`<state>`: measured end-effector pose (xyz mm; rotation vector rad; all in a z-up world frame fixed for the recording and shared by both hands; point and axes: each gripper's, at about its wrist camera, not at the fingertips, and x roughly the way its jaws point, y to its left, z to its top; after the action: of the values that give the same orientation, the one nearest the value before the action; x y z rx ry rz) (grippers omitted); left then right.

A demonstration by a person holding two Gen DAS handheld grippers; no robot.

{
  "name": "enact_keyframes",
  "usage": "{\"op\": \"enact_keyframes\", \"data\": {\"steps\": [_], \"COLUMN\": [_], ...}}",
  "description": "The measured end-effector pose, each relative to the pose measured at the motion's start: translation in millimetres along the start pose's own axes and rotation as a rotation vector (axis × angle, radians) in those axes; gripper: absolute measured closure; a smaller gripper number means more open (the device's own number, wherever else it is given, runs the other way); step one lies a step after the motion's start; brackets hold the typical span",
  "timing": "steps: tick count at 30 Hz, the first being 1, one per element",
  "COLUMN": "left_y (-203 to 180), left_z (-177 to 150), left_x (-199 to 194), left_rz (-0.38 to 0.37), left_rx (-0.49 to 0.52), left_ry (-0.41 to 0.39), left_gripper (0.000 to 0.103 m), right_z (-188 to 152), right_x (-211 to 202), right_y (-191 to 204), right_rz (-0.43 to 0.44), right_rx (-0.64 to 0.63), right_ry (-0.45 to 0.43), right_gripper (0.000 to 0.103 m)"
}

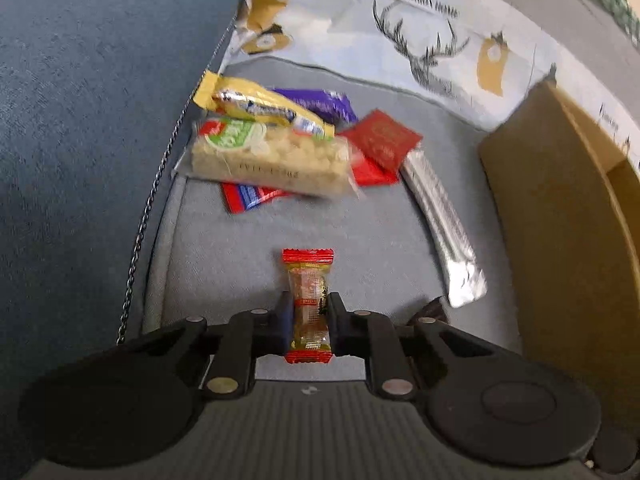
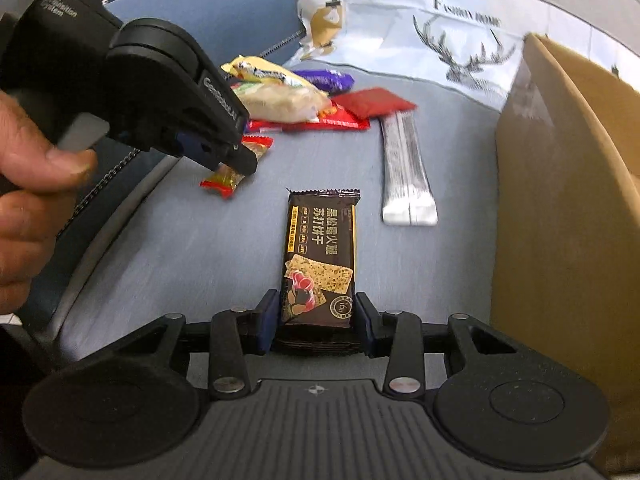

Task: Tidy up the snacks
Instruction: 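Grasp the red-wrapped candy with the left tool while the right tool grasps the dark cracker bar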

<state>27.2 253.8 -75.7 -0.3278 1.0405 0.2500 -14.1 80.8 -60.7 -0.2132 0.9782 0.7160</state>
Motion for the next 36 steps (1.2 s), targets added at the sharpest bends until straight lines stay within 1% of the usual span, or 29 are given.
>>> {"op": "enact_keyframes", "data": {"steps": [1,3,4,6,7,9,14,23,25,26,27,28,30,31,32,36], "left_y": [0,2,4,4,4,1,-3,-7,-9,-9,-10,-11,-11,-11,-10,-10], "left_z": [-1,0,0,1,2,1,1,1,0,0,0,-1,-1,-1,-1,0], "left_x": [0,-2,-2,-2,-1,1,7,10,10,10,10,10,9,8,8,5], "left_rz": [0.011,0.012,0.012,0.015,0.016,0.020,0.044,0.069,0.074,0.077,0.082,0.086,0.086,0.084,0.081,0.068], "left_rx": [0.005,-0.011,-0.023,-0.033,-0.032,-0.017,0.007,0.043,0.050,0.053,0.058,0.062,0.062,0.061,0.059,0.052], "left_ry": [0.003,-0.006,-0.010,-0.005,-0.005,0.003,0.024,0.034,0.034,0.033,0.032,0.030,0.027,0.024,0.022,0.011], "left_gripper": [0.083,0.077,0.075,0.072,0.071,0.066,0.065,0.065,0.067,0.070,0.077,0.080,0.083,0.084,0.084,0.084], "right_z": [-1,-1,-1,0,0,2,5,6,6,6,6,6,6,6,6,9], "right_x": [0,-1,-2,-2,-2,-1,7,15,15,15,16,16,15,14,13,12], "right_y": [-2,-5,-5,-5,-4,-5,-6,-2,-2,-2,-1,-1,-2,-3,-4,-10], "right_rz": [0.010,0.042,0.046,0.044,0.038,0.036,0.049,0.033,0.033,0.031,0.029,0.024,0.015,0.016,0.016,0.012], "right_rx": [0.012,0.031,0.032,0.024,0.016,0.014,0.011,-0.020,-0.021,-0.023,-0.027,-0.031,-0.039,-0.035,-0.027,0.013], "right_ry": [0.008,0.011,0.002,-0.015,-0.023,-0.028,-0.032,-0.049,-0.050,-0.051,-0.052,-0.054,-0.064,-0.068,-0.072,-0.082], "right_gripper": [0.059,0.055,0.054,0.045,0.044,0.040,0.039,0.037,0.038,0.038,0.039,0.040,0.055,0.060,0.062,0.062]}}
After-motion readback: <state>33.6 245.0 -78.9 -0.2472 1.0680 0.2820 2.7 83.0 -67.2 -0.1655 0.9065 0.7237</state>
